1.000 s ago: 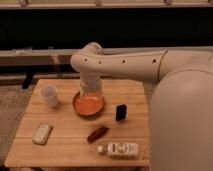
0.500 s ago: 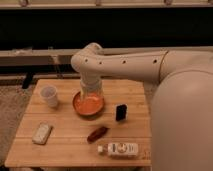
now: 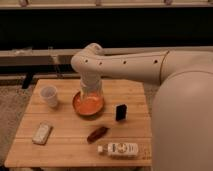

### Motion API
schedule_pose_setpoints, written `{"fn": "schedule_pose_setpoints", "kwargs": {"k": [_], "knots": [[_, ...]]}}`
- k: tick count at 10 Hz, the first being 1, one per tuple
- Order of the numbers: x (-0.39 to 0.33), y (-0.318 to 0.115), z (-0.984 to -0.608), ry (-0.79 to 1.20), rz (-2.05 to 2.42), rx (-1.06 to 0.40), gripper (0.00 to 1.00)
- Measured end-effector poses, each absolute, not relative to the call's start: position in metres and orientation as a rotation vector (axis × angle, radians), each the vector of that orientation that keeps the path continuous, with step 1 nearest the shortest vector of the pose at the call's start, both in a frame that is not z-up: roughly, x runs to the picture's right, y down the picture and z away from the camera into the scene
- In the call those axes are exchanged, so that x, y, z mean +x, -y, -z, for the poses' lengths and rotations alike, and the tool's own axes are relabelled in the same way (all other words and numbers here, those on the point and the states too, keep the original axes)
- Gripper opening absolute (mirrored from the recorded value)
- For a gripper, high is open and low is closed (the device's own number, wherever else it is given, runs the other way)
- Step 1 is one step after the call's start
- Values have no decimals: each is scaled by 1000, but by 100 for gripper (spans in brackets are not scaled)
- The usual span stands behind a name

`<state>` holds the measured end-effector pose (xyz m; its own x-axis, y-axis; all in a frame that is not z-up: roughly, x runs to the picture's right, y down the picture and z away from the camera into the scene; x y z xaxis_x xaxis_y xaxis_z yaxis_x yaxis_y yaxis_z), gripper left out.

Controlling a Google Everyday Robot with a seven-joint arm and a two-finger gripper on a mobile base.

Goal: Move the arm in a circular motion

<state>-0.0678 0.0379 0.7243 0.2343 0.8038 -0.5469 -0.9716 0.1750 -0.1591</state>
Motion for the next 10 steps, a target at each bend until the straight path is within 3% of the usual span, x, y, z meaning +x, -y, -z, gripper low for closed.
{"fn": "schedule_pose_setpoints", "kwargs": {"k": [10], "knots": [[-67, -38, -725, -361, -1291, -525, 65]]}}
